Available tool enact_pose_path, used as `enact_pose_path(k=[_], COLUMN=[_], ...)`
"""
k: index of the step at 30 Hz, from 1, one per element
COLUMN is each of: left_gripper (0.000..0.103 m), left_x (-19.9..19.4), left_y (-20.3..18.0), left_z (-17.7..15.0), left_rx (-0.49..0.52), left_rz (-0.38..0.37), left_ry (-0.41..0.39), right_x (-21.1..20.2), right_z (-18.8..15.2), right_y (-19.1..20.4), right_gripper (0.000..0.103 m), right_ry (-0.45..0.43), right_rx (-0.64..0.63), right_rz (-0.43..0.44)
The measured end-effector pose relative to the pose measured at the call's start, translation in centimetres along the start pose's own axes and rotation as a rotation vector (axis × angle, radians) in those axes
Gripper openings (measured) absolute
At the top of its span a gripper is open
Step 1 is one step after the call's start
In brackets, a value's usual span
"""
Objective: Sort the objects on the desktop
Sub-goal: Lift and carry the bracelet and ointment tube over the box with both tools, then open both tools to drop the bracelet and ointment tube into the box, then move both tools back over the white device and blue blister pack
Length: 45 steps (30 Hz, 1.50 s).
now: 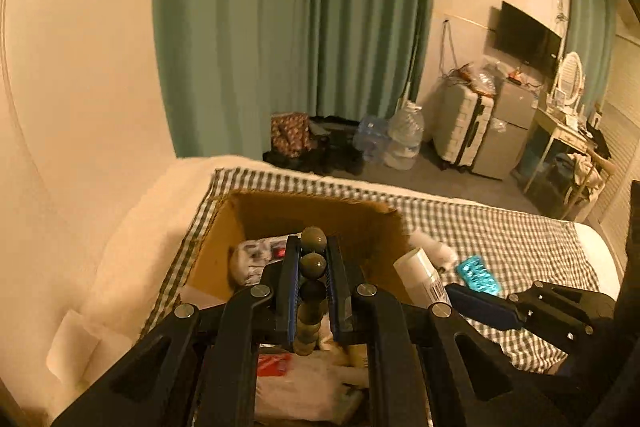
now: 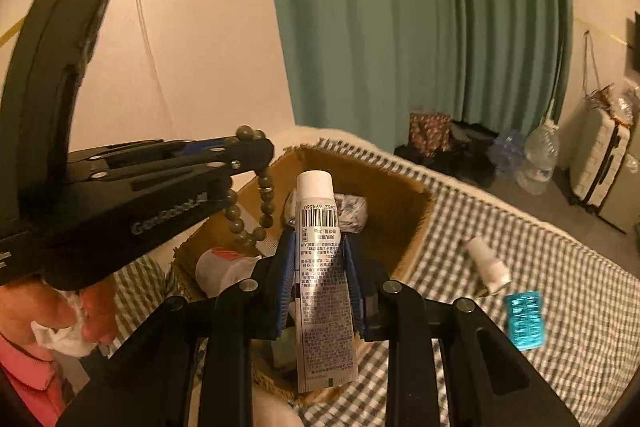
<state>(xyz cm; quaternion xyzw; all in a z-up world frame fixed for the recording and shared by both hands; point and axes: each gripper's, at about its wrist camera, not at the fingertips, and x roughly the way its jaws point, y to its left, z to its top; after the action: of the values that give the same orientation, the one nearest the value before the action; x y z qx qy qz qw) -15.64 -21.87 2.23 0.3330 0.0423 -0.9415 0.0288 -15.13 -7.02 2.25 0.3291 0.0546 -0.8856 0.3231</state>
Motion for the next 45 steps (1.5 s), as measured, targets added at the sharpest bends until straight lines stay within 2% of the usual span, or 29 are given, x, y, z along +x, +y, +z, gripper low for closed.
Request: enact_pose_path(k=[8, 9, 10, 11, 12, 13, 14, 18, 21, 25, 28, 32, 36, 39, 42, 45], left_gripper=[0.011, 0.015, 0.020, 0.047, 0.081, 0.093, 0.101, 0.102, 0.103, 0.103, 0.103, 0.103, 0.103, 0.103, 0.103, 0.103], left_x=[3.2, 3.3, 3.3, 3.3, 3.4, 3.2, 2.6, 1.3, -0.2, -2.3, -2.5, -2.3, -0.5, 1.4, 3.9, 6.6], left_y=[1.7, 1.6, 1.5, 1.4, 1.4, 1.5, 1.6, 1.4, -0.3, -4.2, -7.5, -12.0, -15.6, -17.8, -19.4, -20.5], left_z=[-1.5, -1.6, -1.6, -1.5, -1.4, -1.4, -1.3, -0.7, -0.1, -0.4, -1.0, -3.0, -4.9, -5.9, -6.6, -6.9], left_rx=[-0.002, 0.004, 0.011, 0.014, 0.013, 0.008, 0.003, -0.010, 0.014, 0.040, 0.046, 0.055, 0.050, 0.056, 0.071, 0.070], left_rz=[-0.004, 0.000, 0.009, 0.027, 0.064, 0.126, 0.140, 0.134, 0.145, 0.122, 0.079, 0.053, 0.036, 0.041, 0.046, 0.063], left_ry=[0.085, 0.085, 0.085, 0.089, 0.089, 0.080, 0.061, 0.038, 0.008, -0.043, -0.037, -0.022, 0.016, 0.051, 0.082, 0.105], right_x=[3.8, 4.0, 4.2, 4.2, 4.2, 3.8, 3.5, 0.9, -2.5, -8.0, -12.5, -16.2, -17.7, -17.3, -15.7, -13.3], right_z=[-0.4, -0.3, -0.3, -0.2, 0.0, 0.2, 0.1, 0.3, 0.0, -0.5, -2.1, -4.8, -7.8, -10.2, -12.4, -14.2], right_y=[-2.6, -2.8, -3.1, -3.4, -3.6, -3.7, -4.1, -6.7, -8.9, -11.2, -12.8, -14.5, -16.3, -17.9, -19.5, -21.4], right_gripper=[0.025, 0.025, 0.029, 0.038, 0.045, 0.058, 0.061, 0.062, 0.067, 0.074, 0.084, 0.085, 0.086, 0.086, 0.086, 0.086], right_ry=[0.040, 0.036, 0.034, 0.035, 0.035, 0.027, 0.015, -0.031, -0.069, -0.140, -0.195, -0.216, -0.197, -0.161, -0.121, -0.090], right_rx=[0.051, 0.061, 0.079, 0.092, 0.102, 0.108, 0.113, 0.145, 0.180, 0.193, 0.197, 0.217, 0.223, 0.223, 0.217, 0.242], right_rz=[0.014, 0.008, 0.005, 0.002, -0.007, -0.031, -0.054, -0.108, -0.155, -0.241, -0.320, -0.375, -0.414, -0.441, -0.460, -0.435])
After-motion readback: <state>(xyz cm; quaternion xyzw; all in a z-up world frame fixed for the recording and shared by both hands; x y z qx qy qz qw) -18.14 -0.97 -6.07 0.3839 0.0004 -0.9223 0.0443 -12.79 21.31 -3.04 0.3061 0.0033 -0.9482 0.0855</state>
